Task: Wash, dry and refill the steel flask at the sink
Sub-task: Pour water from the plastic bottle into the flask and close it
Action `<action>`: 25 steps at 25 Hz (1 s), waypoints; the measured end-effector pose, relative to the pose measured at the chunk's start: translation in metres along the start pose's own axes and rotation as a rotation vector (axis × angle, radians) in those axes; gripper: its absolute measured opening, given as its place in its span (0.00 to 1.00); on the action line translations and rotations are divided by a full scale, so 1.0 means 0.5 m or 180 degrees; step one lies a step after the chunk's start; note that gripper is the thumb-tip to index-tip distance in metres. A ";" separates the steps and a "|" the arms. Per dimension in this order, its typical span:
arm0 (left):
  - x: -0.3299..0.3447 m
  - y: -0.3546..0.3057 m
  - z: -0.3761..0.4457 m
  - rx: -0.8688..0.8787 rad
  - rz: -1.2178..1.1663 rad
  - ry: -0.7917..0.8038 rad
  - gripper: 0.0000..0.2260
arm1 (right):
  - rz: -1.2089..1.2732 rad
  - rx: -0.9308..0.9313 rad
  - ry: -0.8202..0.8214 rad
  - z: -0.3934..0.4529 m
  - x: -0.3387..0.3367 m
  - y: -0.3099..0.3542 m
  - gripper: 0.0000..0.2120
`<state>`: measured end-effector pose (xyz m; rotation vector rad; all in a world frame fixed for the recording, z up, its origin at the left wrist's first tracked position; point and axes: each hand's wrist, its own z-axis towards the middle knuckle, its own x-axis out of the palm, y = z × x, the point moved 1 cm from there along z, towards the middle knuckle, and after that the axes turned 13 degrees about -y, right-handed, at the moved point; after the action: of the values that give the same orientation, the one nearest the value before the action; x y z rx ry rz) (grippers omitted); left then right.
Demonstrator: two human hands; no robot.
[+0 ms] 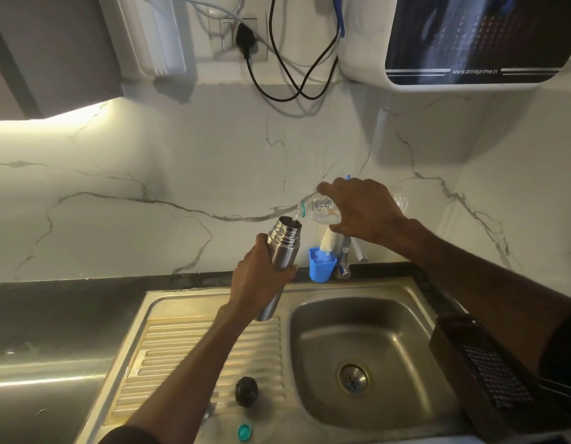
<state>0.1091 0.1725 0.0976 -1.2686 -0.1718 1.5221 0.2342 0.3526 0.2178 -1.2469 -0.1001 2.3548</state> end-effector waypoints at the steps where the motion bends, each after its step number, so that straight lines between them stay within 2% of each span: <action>1: -0.001 0.001 0.000 -0.0001 -0.0001 -0.0011 0.26 | -0.0022 -0.0014 0.0001 0.001 -0.001 0.002 0.35; 15: -0.028 0.035 -0.005 -0.0058 -0.0080 -0.0003 0.26 | -0.0054 -0.0063 -0.0109 0.015 -0.008 0.047 0.35; 25: -0.070 0.079 0.004 -0.0026 -0.0118 0.0039 0.25 | -0.0144 0.0034 0.0006 0.027 -0.012 0.107 0.34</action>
<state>0.0774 0.1307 0.0930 -1.2745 -0.1927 1.4831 0.2064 0.3045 0.2154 -1.2293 -0.1139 2.3127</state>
